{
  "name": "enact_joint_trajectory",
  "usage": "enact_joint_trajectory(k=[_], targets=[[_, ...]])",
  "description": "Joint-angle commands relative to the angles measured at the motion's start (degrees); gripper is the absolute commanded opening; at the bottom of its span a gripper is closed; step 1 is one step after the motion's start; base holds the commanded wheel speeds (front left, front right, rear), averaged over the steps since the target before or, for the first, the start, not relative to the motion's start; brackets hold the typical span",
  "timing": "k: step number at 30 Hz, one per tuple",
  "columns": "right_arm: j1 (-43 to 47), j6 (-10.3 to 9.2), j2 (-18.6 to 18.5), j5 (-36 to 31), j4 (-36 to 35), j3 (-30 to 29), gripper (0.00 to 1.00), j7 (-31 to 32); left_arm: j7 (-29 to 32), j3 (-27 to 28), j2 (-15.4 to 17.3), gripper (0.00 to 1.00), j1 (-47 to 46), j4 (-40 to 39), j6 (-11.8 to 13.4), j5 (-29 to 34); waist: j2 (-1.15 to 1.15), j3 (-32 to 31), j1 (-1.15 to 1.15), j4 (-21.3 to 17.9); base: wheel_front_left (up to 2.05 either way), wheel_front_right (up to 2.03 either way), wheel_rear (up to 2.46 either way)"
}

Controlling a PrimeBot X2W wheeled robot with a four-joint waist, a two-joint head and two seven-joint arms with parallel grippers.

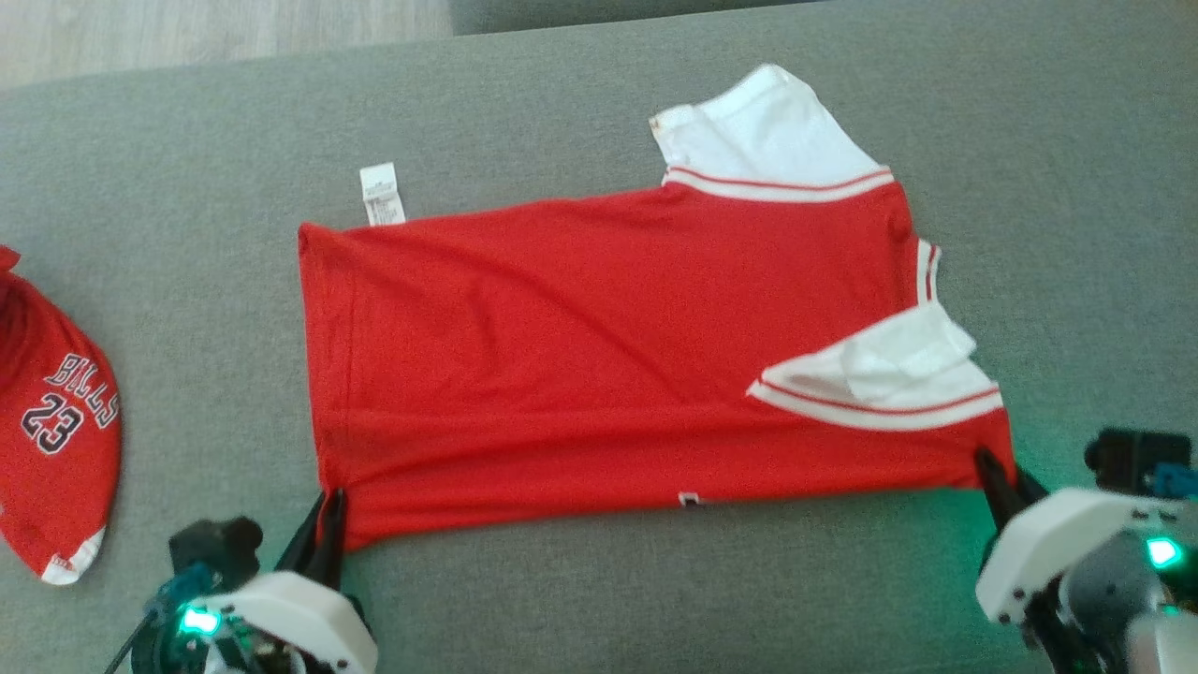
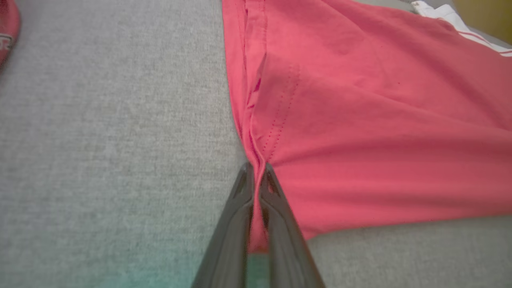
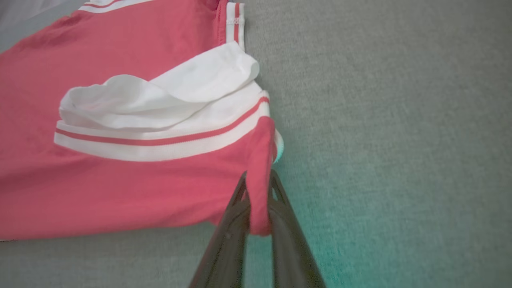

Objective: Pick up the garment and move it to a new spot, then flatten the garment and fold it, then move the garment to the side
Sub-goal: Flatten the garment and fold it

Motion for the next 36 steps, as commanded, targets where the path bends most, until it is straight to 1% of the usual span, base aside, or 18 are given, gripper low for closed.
enact_joint_trajectory(k=[1, 2, 3, 4, 5, 6, 7, 8, 13, 16, 19, 22, 26, 27, 30, 32, 34, 36], targets=[[0.85, 0.39, -0.57, 0.89, -4.04, 0.22, 0.00, 1.22, 0.99, 2.23, 2.42, 0.00, 0.97, -1.81, 1.49, -0.54, 0.00, 0.02, 0.00, -0.15, 0.00, 0.00, 0.00], [1.75, 0.39, -0.57, 1.67, -5.34, 0.08, 0.00, 2.02, 1.74, 2.41, 2.60, 0.00, 1.95, -2.69, 2.03, -0.97, 0.00, 0.04, 0.00, -0.30, 0.00, 0.00, 0.00], [2.56, 0.39, -0.57, 2.32, -6.32, 0.14, 0.11, 2.68, 2.38, 2.52, 2.76, 0.00, 2.86, -3.65, 2.45, -1.34, 0.00, 0.07, 0.00, -0.44, 0.00, 0.00, 0.00], [3.30, 0.39, -0.57, 2.76, -7.02, 0.20, 0.42, 3.13, 2.85, 2.64, 2.91, 0.00, 3.62, -4.63, 2.88, -1.61, 0.00, 0.10, 0.00, -0.51, 0.00, 0.00, 0.00], [3.84, 0.39, -0.57, 2.93, -7.53, 0.26, 0.78, 3.42, 3.39, 2.61, 3.10, 0.07, 4.27, -5.54, 3.15, -1.79, 0.00, 0.11, 0.00, -0.53, 0.00, 0.00, 0.00], [4.21, 0.39, -0.57, 3.01, -7.86, 0.23, 1.00, 3.59, 3.72, 2.51, 3.33, 0.47, 4.70, -6.45, 3.25, -1.83, 0.00, 0.09, 0.00, -0.50, 0.00, 0.00, 0.00], [4.36, 0.39, -0.57, 3.36, -8.17, 0.26, 1.00, 3.32, 3.71, 2.43, 3.56, 0.87, 4.93, -7.38, 3.12, -1.78, 0.00, 0.04, 0.00, -0.45, 0.00, 0.00, 0.00], [4.23, 0.39, -0.57, 3.51, -8.41, 0.43, 1.00, 2.82, 3.81, 2.42, 3.80, 1.00, 5.00, -8.10, 3.05, -1.78, 0.00, -0.02, 0.00, -0.44, 0.00, 0.00, 0.00], [-0.66, 0.39, -0.57, 1.29, -11.78, 2.14, 1.00, 4.11, 5.22, 2.87, 5.75, 1.00, 2.77, -11.34, 1.78, -2.04, 0.00, -0.85, 0.00, -0.55, 0.00, 0.00, 0.00], [-6.25, 0.39, -0.57, -1.13, -15.12, 2.94, 1.00, 6.93, 7.39, 4.29, 8.13, 1.00, -1.16, -14.60, 1.07, -2.36, 0.00, -1.18, 0.00, -0.63, 0.00, 0.00, 0.00], [-13.90, 0.39, -0.91, -1.89, -15.47, 4.25, 1.00, 9.19, 10.34, 5.53, 10.48, 1.00, -6.91, -16.34, -0.36, -3.02, 0.00, -0.80, 0.00, -0.98, 0.00, 0.00, 0.00], [-22.21, 0.39, -1.23, -0.20, -11.25, 5.96, 1.00, 10.70, 12.82, 7.27, 10.67, 1.00, -13.39, -14.10, -3.14, -6.87, 0.00, 0.62, 0.00, -1.55, 0.00, 0.00, 0.00], [-32.75, 0.39, -1.65, 2.43, -2.72, 10.13, 1.00, 11.88, 17.02, 8.67, 11.59, 1.00, -21.70, -7.08, -6.69, -11.15, 0.00, 3.43, 0.00, -2.96, 0.00, 0.00, 0.00], [-32.75, 0.39, -1.65, 2.43, -2.72, 10.13, 1.00, 11.88, 17.02, 8.67, 11.59, 1.00, -21.70, -7.08, -6.69, -11.15, 0.00, 3.43, 0.00, -2.96, 0.00, 0.00, 0.00], [-39.18, 0.39, -1.62, 3.84, 3.32, 12.58, 1.00, 10.87, 21.67, 7.64, 13.89, 1.00, -26.37, -1.80, -8.51, -11.37, 0.00, 5.43, 0.00, -3.97, 0.00, 0.00, 0.00], [-42.46, 0.39, -1.58, 4.28, 6.49, 13.79, 1.00, 9.59, 23.68, 7.15, 14.69, 1.00, -28.75, 0.86, -9.20, -11.40, 0.00, 6.80, 0.00, -4.51, 0.00, 0.00, 0.00], [-45.88, 0.39, -1.62, 4.83, 10.17, 15.24, 1.00, 7.58, 25.51, 6.55, 14.54, 1.00, -31.18, 3.97, -9.83, -11.89, 0.00, 8.55, 0.00, -4.99, 0.00, 0.00, 0.00], [-47.80, 0.39, -1.74, 5.59, 12.81, 16.06, 1.00, 5.84, 25.65, 6.28, 14.00, 1.00, -32.53, 6.38, -10.17, -12.09, 0.00, 9.77, 0.00, -5.28, 0.00, 0.00, 0.00]])
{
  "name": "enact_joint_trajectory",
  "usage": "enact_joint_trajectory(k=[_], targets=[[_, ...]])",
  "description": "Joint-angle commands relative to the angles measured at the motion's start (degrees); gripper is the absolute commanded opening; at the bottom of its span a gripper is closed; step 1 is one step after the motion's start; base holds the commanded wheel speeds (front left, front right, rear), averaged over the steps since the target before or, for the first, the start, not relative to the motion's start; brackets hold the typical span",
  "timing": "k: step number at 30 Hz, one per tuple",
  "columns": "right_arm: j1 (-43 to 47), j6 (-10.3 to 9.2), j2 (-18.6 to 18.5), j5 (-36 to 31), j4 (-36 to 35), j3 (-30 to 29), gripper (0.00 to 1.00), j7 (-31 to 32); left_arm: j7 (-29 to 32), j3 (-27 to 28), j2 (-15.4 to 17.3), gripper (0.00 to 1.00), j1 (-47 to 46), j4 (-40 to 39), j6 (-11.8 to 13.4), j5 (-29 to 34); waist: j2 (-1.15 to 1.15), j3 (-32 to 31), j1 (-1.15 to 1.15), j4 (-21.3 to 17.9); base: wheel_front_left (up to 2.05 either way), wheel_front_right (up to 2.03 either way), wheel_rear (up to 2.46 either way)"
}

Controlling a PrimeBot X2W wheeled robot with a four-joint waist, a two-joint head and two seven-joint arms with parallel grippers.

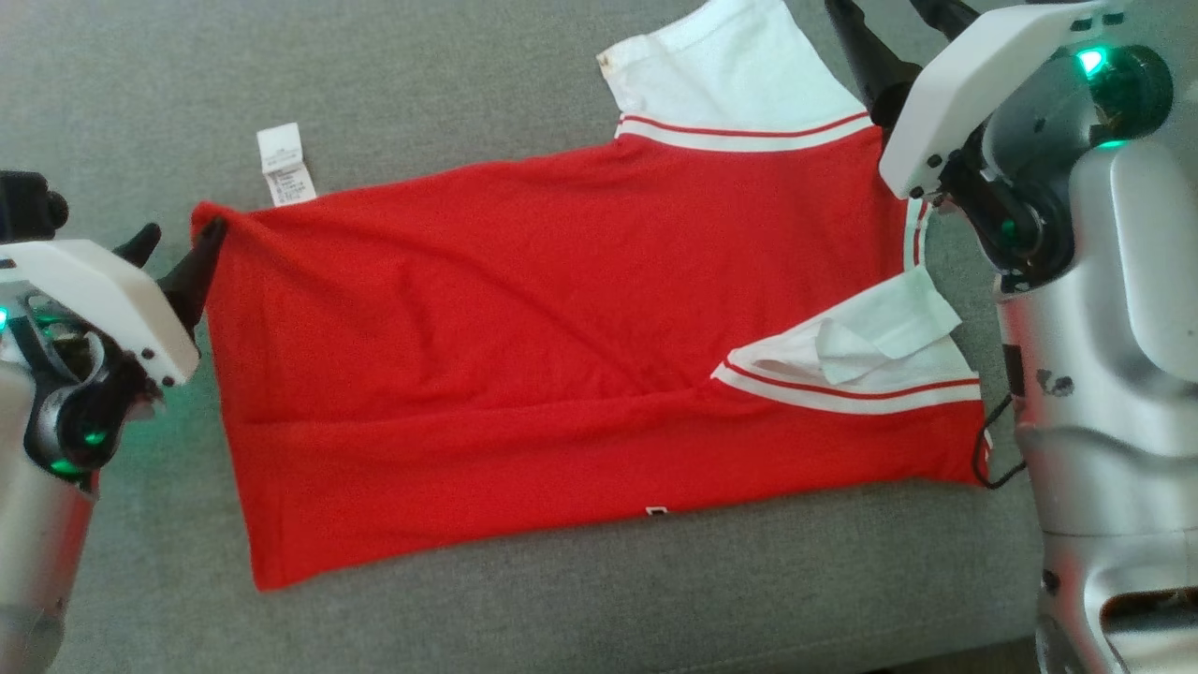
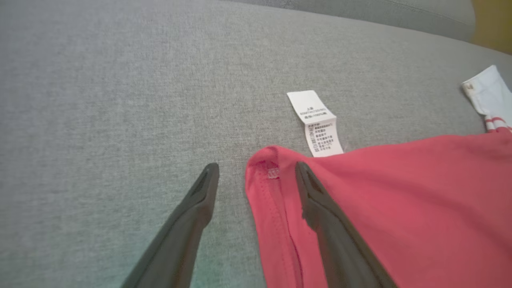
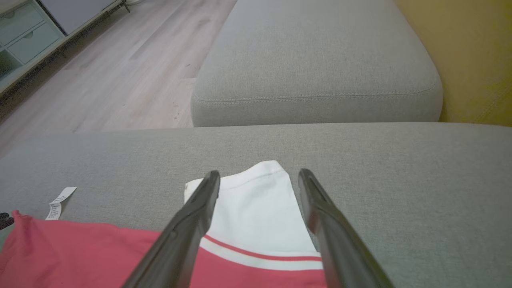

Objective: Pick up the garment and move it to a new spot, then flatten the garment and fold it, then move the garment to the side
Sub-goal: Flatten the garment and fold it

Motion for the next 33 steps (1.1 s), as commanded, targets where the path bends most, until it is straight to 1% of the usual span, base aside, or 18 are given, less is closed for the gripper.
enact_joint_trajectory(k=[1, 3, 7, 14, 15, 17, 18, 22, 26, 29, 33], targets=[[-1.89, 0.39, 0.21, 0.42, -1.60, 0.93, 1.00, -0.63, -0.21, 2.28, 2.21, 1.00, -2.50, -1.10, -0.33, -0.32, 0.00, 0.61, -0.02, -0.35, 0.00, 0.00, 0.00], [-2.36, 0.39, -0.27, 0.49, -0.08, 1.08, 1.00, -1.58, 0.21, 1.98, 1.67, 1.00, -2.74, 0.13, -0.52, -0.75, 0.00, 0.83, -0.02, -0.37, 0.00, 0.00, 0.00], [-3.05, 0.39, -0.73, 0.93, 2.19, 1.31, 1.00, -2.90, 1.87, 0.77, 1.95, 1.00, -3.06, 2.01, 0.04, 0.04, 0.00, 1.06, -0.02, -0.41, 0.00, 0.00, 0.00], [-4.50, 0.39, -1.01, 1.61, 3.93, 1.59, 1.00, -3.93, 4.17, -0.21, 1.20, 1.00, -3.97, 3.36, 0.14, -0.68, 0.00, 1.75, -0.02, -0.32, 0.00, 0.00, 0.00], [-4.73, 0.39, -1.05, 1.67, 4.07, 1.58, 1.00, -4.01, 4.19, -0.30, 1.27, 0.68, -4.17, 3.49, 0.20, -0.53, 0.00, 1.91, -0.02, -0.27, 0.00, 0.00, 0.00], [-5.11, 0.39, -1.06, 1.86, 4.29, 1.56, 1.00, -4.11, 4.50, -0.66, 1.37, 0.29, -4.43, 3.72, 0.05, -0.35, 0.00, 2.25, -0.02, -0.17, 0.00, 0.00, 0.00], [-5.30, 0.39, -1.06, 1.95, 4.40, 1.52, 1.00, -4.15, 4.45, -0.58, 1.31, 0.00, -4.53, 3.78, -0.03, -0.52, 0.00, 2.43, -0.02, -0.10, 0.00, 0.00, 0.00], [-6.23, 0.39, -1.32, 2.38, 5.47, 1.20, 1.00, -3.80, 3.55, 0.24, 0.85, 0.00, -4.81, 3.33, -0.82, -1.87, 0.00, 3.23, -0.02, 0.52, 0.00, 0.00, 0.00], [-8.31, 0.39, -1.59, 2.65, 7.99, -0.16, 1.00, -3.51, 0.51, 0.89, 0.16, 0.00, -4.73, 0.95, -2.00, -2.49, 0.00, 4.43, -0.02, 1.89, 0.00, 0.00, 0.00], [-10.52, 0.39, -2.04, 2.05, 11.32, -1.11, 1.00, -2.85, -2.34, 0.43, -0.79, 0.00, -3.80, -1.74, -2.94, -2.34, 0.00, 5.65, -0.02, 3.56, 0.00, 0.00, 0.00], [-14.26, 0.39, -3.67, -0.74, 16.69, -2.46, 1.00, -3.17, -6.23, -0.96, -2.36, 0.00, -2.86, -4.97, -3.78, -1.46, 0.00, 7.63, -0.02, 6.67, 0.00, 0.00, 0.00]])
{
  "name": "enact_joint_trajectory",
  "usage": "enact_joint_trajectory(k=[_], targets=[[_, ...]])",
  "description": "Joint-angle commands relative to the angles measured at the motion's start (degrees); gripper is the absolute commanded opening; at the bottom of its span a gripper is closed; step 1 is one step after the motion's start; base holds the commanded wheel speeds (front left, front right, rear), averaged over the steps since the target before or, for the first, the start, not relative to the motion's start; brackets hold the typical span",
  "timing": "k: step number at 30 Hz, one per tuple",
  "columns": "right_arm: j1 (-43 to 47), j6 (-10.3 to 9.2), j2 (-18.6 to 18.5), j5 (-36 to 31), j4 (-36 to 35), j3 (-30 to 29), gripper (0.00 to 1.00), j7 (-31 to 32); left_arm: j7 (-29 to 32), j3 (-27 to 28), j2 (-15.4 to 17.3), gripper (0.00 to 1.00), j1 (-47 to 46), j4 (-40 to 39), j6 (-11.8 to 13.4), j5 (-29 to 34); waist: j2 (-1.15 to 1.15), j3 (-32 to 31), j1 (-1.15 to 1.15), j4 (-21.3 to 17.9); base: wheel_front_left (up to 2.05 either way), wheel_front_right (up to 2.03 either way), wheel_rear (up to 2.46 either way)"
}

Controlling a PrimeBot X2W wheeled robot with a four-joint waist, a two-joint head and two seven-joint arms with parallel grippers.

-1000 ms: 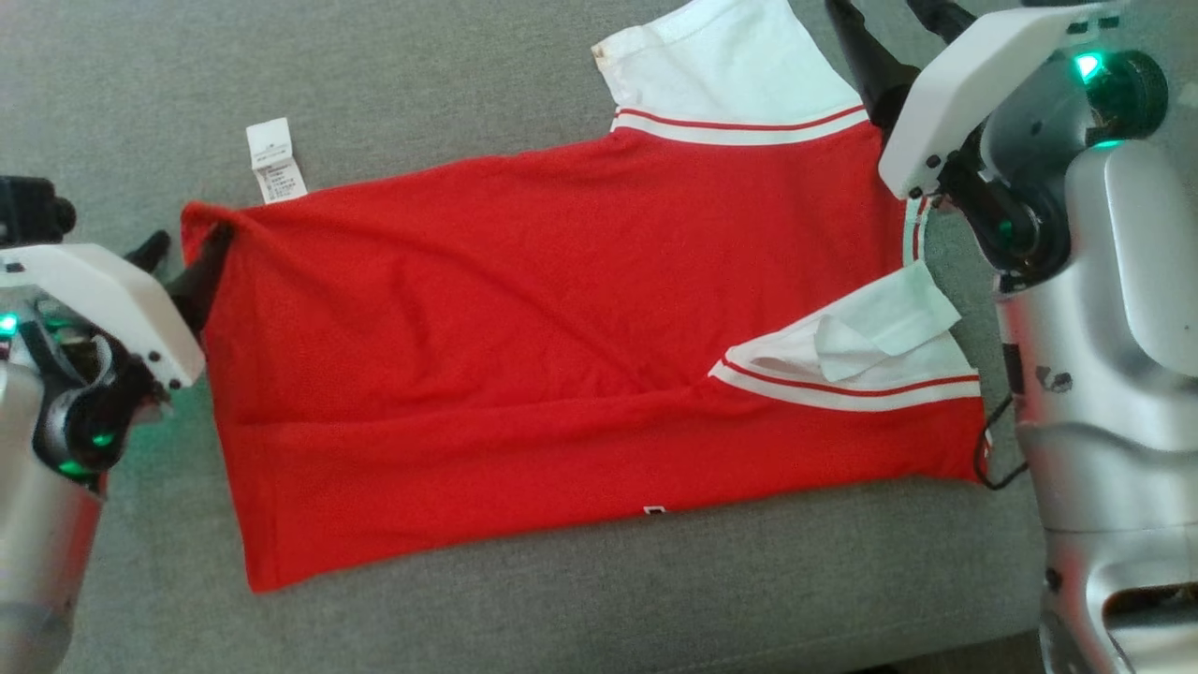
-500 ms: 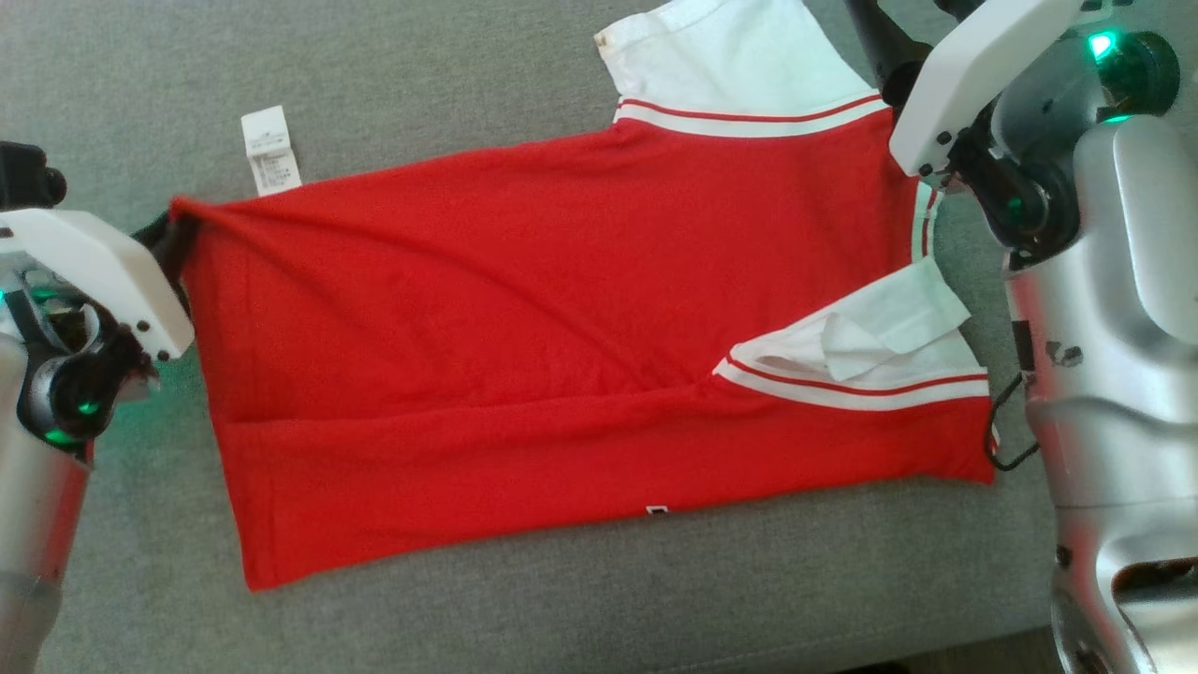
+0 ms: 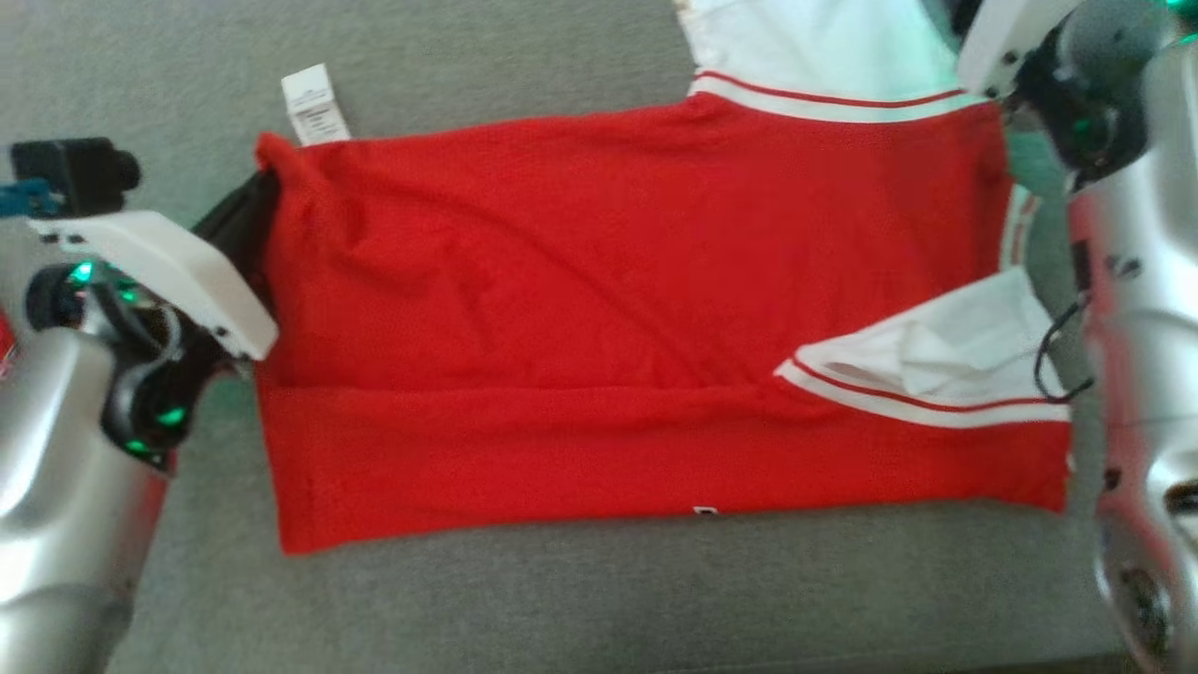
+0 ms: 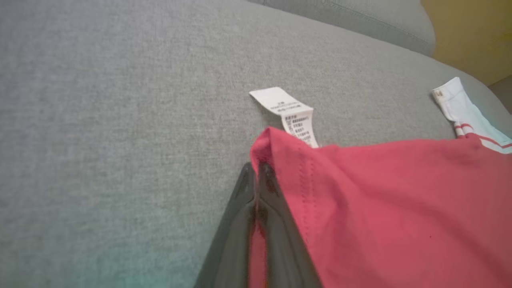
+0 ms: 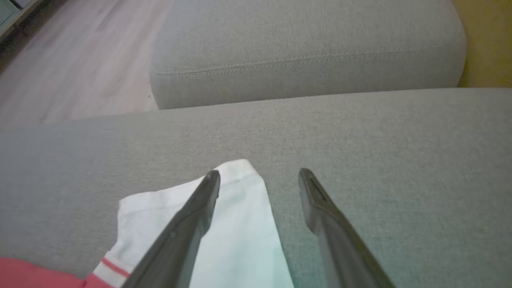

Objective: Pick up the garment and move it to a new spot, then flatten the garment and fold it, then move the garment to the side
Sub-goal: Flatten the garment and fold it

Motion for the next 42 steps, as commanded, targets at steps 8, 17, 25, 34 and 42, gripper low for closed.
enact_joint_trajectory(k=[8, 17, 25, 34, 42], targets=[[-7.04, 0.39, -1.69, -5.78, 7.72, -0.23, 1.00, -0.94, -5.82, -2.17, -0.51, 0.00, -1.20, -5.05, -1.17, 1.65, 0.00, 3.46, -0.01, 6.40, 0.00, 0.00, 0.00], [-9.97, 0.39, -2.81, -6.46, 13.93, 2.84, 0.00, 0.04, -8.90, -5.22, -1.27, 0.00, -2.86, -4.48, -1.38, 0.29, 0.00, 3.55, -0.01, 6.97, 0.00, 0.00, 0.00], [-9.14, 0.39, -2.61, -3.08, 14.90, 2.01, 0.00, -5.53, -17.08, -2.56, -1.08, 0.00, -1.27, -0.87, -1.39, -0.47, 0.00, 0.69, -0.01, 5.10, 0.00, 0.00, 0.00], [0.07, 0.39, -4.58, 8.84, 7.49, 6.99, 0.00, -3.15, -27.54, -3.55, -0.97, 0.00, 6.57, -3.34, -1.40, -5.51, 0.00, -6.68, -0.01, 3.57, 0.00, 0.00, 0.00], [16.35, 0.39, -10.32, 13.14, -9.65, 4.94, 0.00, 3.70, -34.07, -6.22, 1.85, 0.00, 14.12, -3.81, -1.40, -7.33, 0.00, -11.93, -0.01, 2.52, 0.00, 0.00, 0.00]])
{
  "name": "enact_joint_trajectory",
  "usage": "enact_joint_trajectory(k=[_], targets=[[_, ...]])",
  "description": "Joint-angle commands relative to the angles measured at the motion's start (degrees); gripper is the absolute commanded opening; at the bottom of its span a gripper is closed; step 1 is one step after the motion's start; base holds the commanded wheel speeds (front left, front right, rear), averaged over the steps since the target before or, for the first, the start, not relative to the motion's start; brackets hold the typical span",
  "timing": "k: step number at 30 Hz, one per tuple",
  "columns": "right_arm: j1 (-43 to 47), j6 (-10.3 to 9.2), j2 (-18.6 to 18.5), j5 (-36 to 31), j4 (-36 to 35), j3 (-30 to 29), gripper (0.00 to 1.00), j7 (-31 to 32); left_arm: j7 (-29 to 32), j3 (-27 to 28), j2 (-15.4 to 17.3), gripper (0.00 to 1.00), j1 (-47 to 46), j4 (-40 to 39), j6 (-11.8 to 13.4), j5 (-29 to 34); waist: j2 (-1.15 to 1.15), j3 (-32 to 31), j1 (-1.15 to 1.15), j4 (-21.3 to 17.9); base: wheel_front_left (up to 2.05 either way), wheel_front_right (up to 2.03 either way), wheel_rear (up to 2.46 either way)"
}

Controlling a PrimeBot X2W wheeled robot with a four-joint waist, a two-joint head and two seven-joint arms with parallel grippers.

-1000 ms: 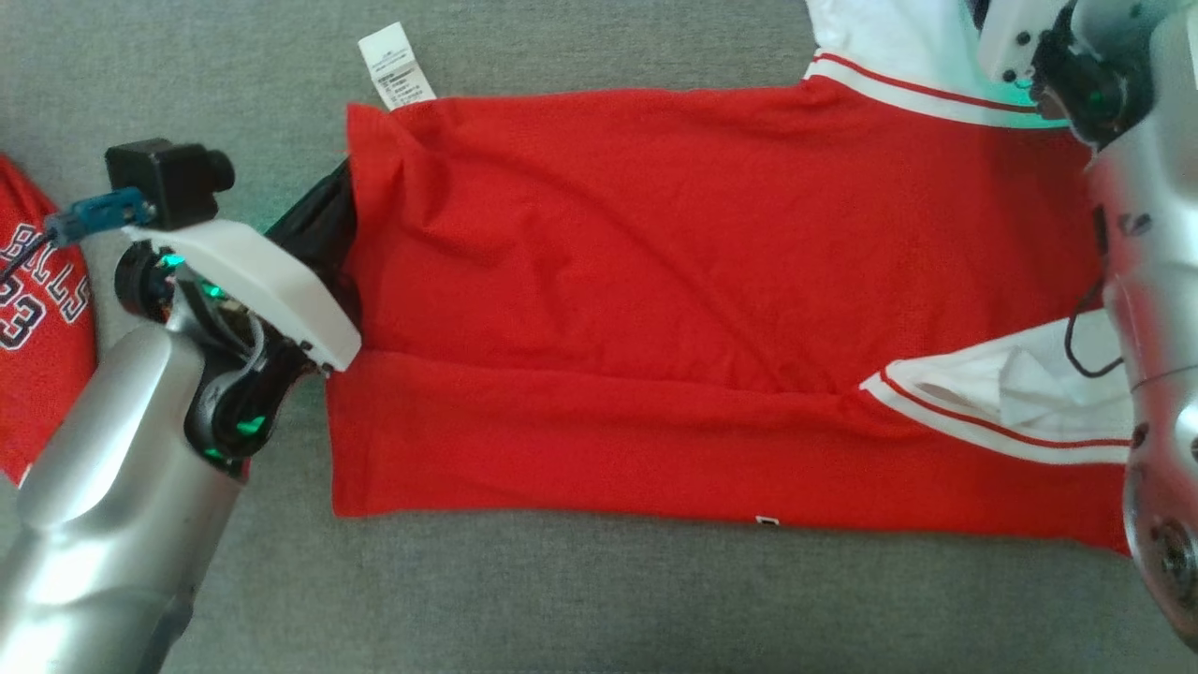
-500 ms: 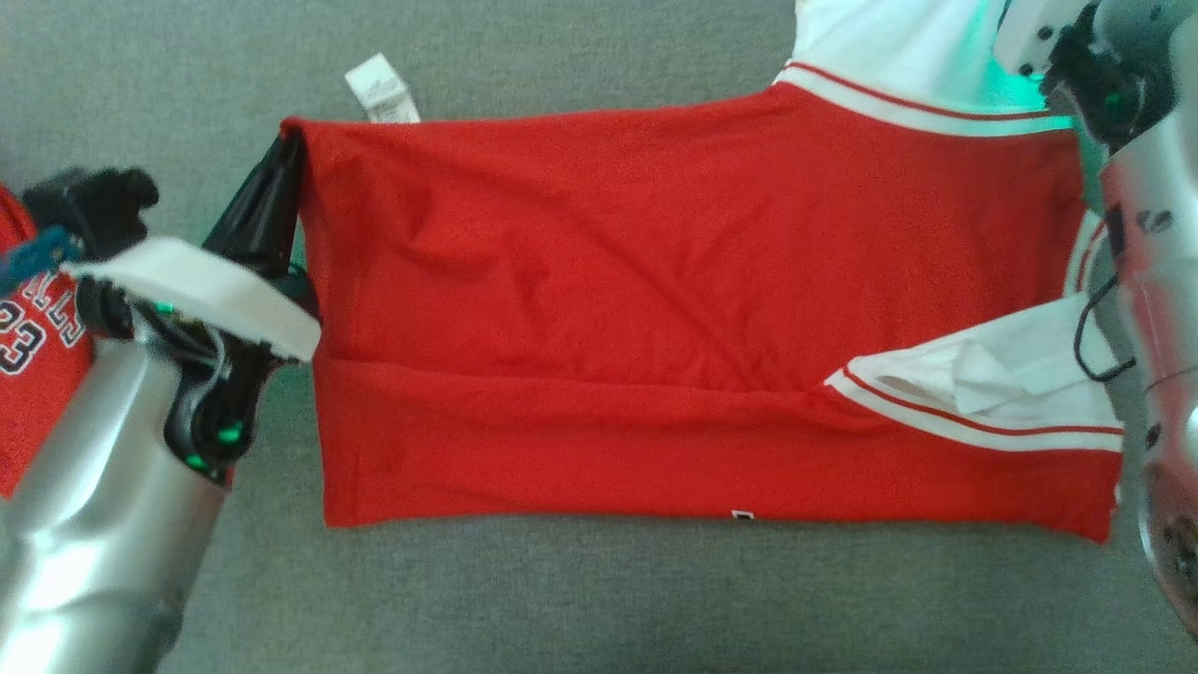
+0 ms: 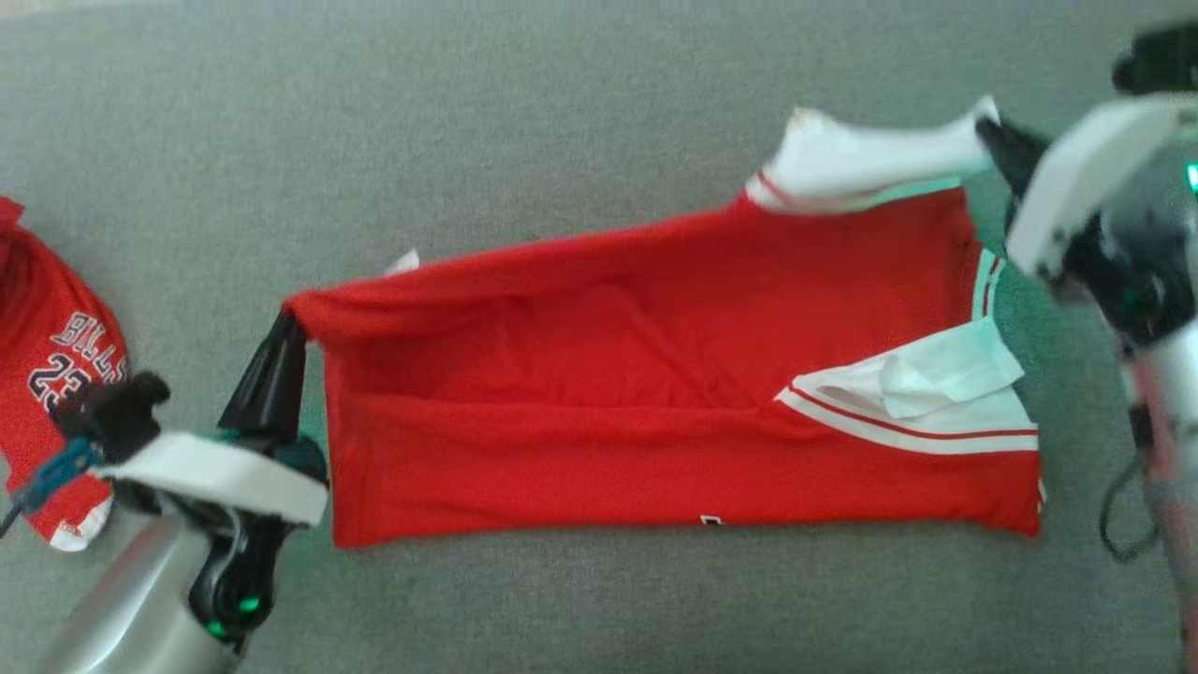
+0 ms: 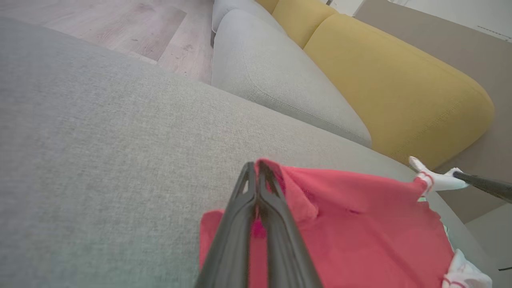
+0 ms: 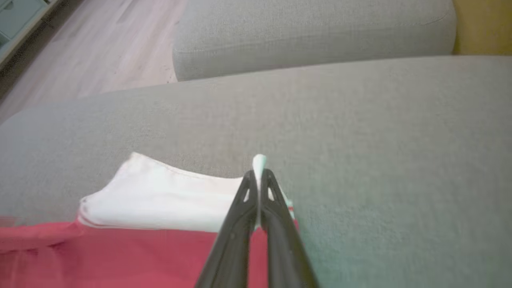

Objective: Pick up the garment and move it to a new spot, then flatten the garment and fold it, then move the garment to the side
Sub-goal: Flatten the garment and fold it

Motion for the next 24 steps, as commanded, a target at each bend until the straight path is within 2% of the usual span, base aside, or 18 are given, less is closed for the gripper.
enact_joint_trajectory(k=[1, 3, 4, 7, 12, 16, 17, 18, 19, 20, 24], targets=[[4.96, 0.39, -1.14, -0.08, -6.74, -1.44, 0.00, 2.34, -1.85, 1.70, 3.00, 0.00, -0.11, -0.70, -0.32, 0.14, 0.00, -2.17, 0.02, -0.63, 0.00, 0.00, 0.00], [10.16, 0.39, -0.91, -0.43, -12.15, -3.79, 0.00, 4.74, -2.84, 1.41, 3.27, 0.00, 0.65, 0.31, -0.33, 0.56, 0.00, -3.00, 0.02, -0.76, 0.00, 0.00, 0.00], [10.16, 0.39, -0.91, -0.43, -12.15, -3.79, 0.00, 4.74, -2.84, 1.41, 3.27, 0.00, 0.65, 0.31, -0.33, 0.56, 0.00, -3.00, 0.02, -0.76, 0.00, 0.00, 0.00], [18.11, 0.39, 0.57, -1.73, -20.87, -7.53, 0.00, 9.09, -3.70, 0.98, 3.21, 0.00, 1.07, 1.50, -0.33, 0.78, 0.00, -3.51, 0.02, -1.08, 0.00, 0.00, 0.00], [30.12, 0.39, 4.63, -5.01, -34.54, -12.28, 0.00, 16.07, -4.94, 0.43, 3.05, 0.00, 0.78, 3.26, -0.33, 2.13, 0.00, -3.46, 0.02, -1.58, 0.00, 0.00, 0.00], [36.78, 0.39, 7.84, -7.70, -42.01, -14.68, 0.00, 20.06, -5.65, 0.21, 2.82, 0.00, 0.64, 4.66, -0.33, 3.52, 0.00, -3.32, 0.02, -1.93, 0.00, 0.00, 0.00], [39.25, 0.39, 9.16, -8.89, -44.61, -15.37, 0.03, 21.46, -5.87, 0.14, 2.68, 0.00, 0.78, 5.31, -0.33, 3.89, 0.00, -3.38, 0.02, -2.12, 0.00, 0.00, 0.00], [40.44, 0.39, 9.74, -9.30, -45.52, -15.59, 0.27, 22.42, -5.98, 0.19, 2.60, 0.40, 0.87, 5.59, -0.33, 4.16, 0.00, -3.44, 0.02, -2.19, 0.00, 0.00, 0.00], [41.62, 0.39, 10.19, -9.71, -46.32, -15.72, 0.62, 23.37, -6.08, 0.27, 2.46, 0.64, 1.04, 5.81, -0.30, 4.46, 0.00, -3.58, 0.02, -2.23, 0.00, 0.00, 0.00], [42.58, 0.39, 10.68, -10.19, -47.07, -16.15, 1.00, 23.98, -6.17, 0.39, 2.32, 1.00, 1.20, 6.00, -0.15, 4.86, 0.00, -3.72, 0.02, -2.24, 0.00, 0.00, 0.00], [44.46, 0.39, 12.17, -11.59, -49.52, -17.16, 1.00, 22.97, -6.51, 1.80, 1.31, 1.00, 2.15, 6.04, 1.48, 7.15, 0.00, -4.82, 0.02, -2.07, 0.00, 0.00, 0.00]])
